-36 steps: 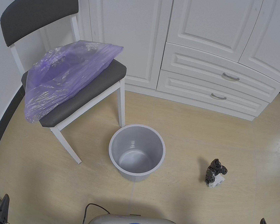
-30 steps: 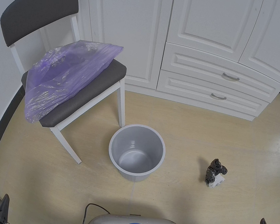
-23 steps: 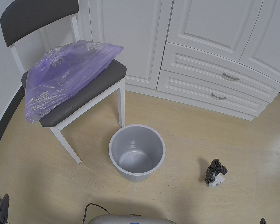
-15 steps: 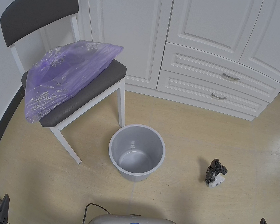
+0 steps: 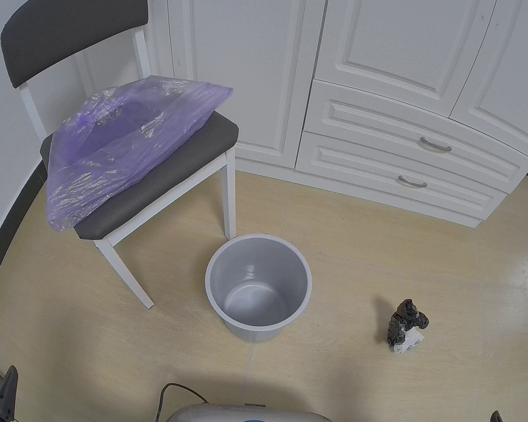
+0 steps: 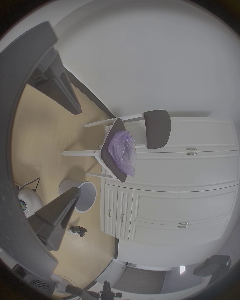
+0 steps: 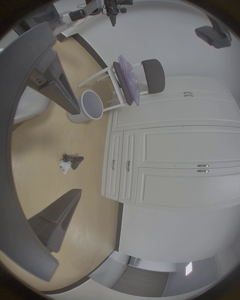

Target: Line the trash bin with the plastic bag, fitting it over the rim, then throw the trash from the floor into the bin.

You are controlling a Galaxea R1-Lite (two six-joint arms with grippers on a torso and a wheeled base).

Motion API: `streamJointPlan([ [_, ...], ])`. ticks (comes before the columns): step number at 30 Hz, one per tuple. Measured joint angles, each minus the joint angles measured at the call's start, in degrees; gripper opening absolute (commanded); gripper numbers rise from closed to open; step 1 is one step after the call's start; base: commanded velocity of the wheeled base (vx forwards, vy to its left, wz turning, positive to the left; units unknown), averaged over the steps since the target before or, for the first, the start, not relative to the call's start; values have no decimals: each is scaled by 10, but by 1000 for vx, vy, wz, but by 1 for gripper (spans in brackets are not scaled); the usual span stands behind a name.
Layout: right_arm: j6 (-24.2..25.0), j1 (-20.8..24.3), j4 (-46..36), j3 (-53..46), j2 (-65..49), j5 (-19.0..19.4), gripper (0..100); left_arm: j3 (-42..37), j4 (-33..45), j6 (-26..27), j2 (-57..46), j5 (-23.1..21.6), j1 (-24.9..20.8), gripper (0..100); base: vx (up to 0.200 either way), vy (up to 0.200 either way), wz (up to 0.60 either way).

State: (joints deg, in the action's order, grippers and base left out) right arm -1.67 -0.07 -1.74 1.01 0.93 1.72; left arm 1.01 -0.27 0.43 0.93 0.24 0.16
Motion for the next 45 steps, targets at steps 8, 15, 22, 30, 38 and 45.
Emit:
streamJointPlan([
  [8,-1,0,0,0,0,-1,100,0,0,-3,0,2,0,100,0,0,0],
  [15,-26,-1,0,0,0,8,100,0,-2,25,0,-20,1,100,0,0,0],
  [22,5,-1,2,0,0,0,100,0,-1,-3,0,-2,1,100,0,0,0],
  [30,-10,0,64,9,0,1,100,5,-57,-4,0,-4,1,100,0,0,0],
  [38,-14,1,70,55,19,40,100,49,-67,9,9,-50,-1,100,0,0,0],
  [45,-7,0,59,125,118,54,100,129,-56,20,118,-54,2,100,0,0,0],
])
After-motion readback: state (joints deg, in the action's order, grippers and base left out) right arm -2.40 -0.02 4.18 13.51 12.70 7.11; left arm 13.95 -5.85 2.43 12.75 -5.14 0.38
